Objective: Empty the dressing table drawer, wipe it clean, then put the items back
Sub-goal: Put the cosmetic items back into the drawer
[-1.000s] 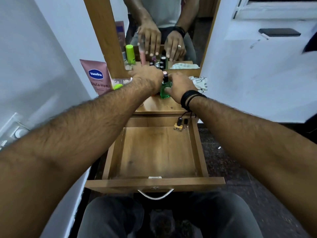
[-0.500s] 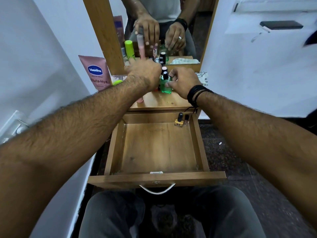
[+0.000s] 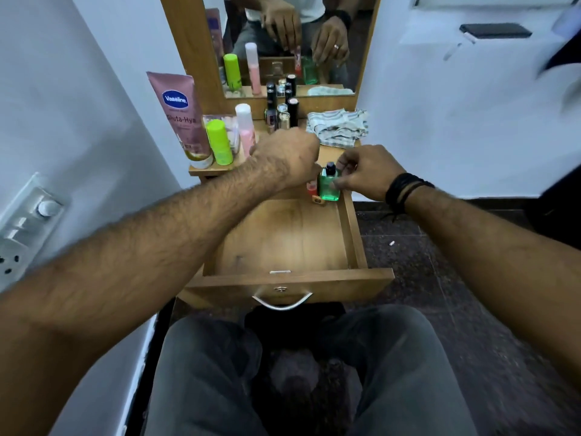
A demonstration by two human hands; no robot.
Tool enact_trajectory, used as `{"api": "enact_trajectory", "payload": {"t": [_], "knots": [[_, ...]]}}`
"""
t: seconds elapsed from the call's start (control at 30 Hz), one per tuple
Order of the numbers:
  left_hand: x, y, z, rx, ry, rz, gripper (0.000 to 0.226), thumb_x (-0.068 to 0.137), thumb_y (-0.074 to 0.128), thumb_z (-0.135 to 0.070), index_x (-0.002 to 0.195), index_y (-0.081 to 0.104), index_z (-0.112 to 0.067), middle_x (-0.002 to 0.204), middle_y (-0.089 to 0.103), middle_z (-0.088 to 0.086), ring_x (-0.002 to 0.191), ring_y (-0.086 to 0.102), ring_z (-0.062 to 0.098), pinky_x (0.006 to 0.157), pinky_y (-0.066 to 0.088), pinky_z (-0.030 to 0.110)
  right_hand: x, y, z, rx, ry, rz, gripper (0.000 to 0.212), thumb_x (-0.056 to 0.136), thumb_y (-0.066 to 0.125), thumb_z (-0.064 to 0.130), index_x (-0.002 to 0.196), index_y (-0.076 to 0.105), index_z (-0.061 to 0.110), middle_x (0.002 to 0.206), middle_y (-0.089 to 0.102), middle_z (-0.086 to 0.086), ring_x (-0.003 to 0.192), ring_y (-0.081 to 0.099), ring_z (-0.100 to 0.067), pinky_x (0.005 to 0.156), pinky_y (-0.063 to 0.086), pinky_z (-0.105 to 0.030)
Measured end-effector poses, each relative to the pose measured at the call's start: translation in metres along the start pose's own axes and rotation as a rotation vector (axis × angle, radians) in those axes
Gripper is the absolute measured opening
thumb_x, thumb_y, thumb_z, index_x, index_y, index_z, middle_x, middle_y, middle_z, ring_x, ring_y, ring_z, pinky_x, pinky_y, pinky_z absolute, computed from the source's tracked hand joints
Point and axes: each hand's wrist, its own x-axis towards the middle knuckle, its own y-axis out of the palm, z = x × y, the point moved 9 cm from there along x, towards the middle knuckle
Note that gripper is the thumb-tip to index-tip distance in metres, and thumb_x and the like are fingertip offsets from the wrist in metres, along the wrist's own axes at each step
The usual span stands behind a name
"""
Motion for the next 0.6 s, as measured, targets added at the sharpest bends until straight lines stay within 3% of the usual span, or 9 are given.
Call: {"api": "enact_trajectory", "payload": {"t": [0.13,0.33,0.6], "knots": [[-0.006,0.034,-0.009,-0.079,-0.028,0.037,0.029,0.094,0.06,-0.039,0.119,0.066,-0.024,0.113,0.065,0.006,0.104,0.062,0.029,0.085,0.053,0.044,-0.007,0.022,-0.017,-0.145,0.006,0.043,0.029,0.077,0.079,0.033,0.103,0.071,0.022,0.095,0.072,0.001,0.092,0.065,-0.022,0.082,0.051,-0.034],[-0.005,0.073,-0.011,-0.174,-0.083,0.064,0.029,0.098,0.055,-0.037,0.122,0.064,-0.023,0.118,0.066,0.009,0.107,0.063,0.032,0.091,0.052,0.046,-0.007,0.05,-0.039,-0.249,0.038,0.018,0.036,0.08,0.073,0.046,0.113,0.069,0.031,0.113,0.06,0.001,0.102,0.06,-0.023,0.093,0.045,-0.04],[0.01,0.098,-0.003,-0.191,-0.125,0.086,0.028,0.1,0.051,-0.037,0.122,0.062,-0.023,0.118,0.064,0.009,0.108,0.062,0.034,0.091,0.051,0.048,0.001,0.072,-0.053,-0.241,0.106,-0.023,0.038,0.085,0.07,0.046,0.121,0.066,0.034,0.113,0.059,0.001,0.105,0.06,-0.023,0.095,0.042,-0.041]]}}
